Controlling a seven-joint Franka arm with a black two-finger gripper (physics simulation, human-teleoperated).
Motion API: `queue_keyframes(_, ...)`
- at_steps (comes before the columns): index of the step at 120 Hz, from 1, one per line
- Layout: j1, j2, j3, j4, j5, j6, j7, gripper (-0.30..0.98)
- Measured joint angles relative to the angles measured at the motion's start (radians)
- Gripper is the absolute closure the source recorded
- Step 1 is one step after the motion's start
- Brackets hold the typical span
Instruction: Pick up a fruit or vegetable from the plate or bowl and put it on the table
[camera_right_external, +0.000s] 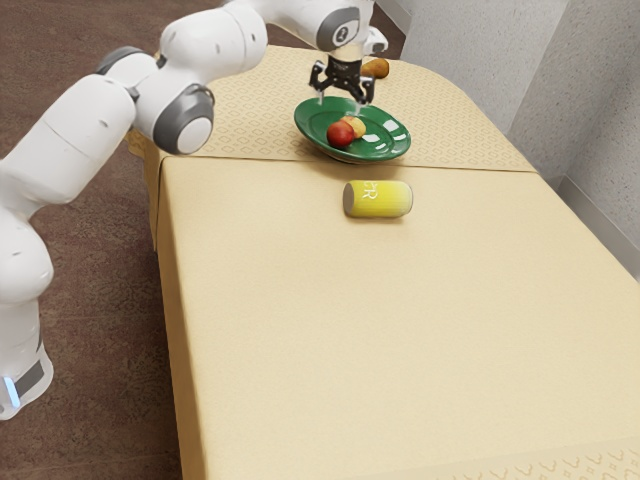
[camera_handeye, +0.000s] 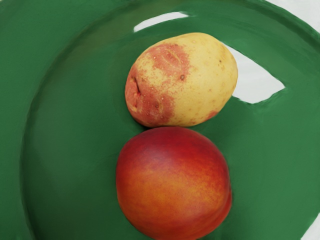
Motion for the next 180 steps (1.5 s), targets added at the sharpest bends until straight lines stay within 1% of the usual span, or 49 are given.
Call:
queue_keyframes(17,-0.006,0.012,0.000,0.000,0.046,0.018,0.027,0.00)
queue_keyframes(52,-0.006,0.046,0.000,0.000,0.077,0.043,0.068,0.00)
queue_keyframes(180,-0.020,0.126,-0.001,0.000,0.084,0.112,0.125,0.00)
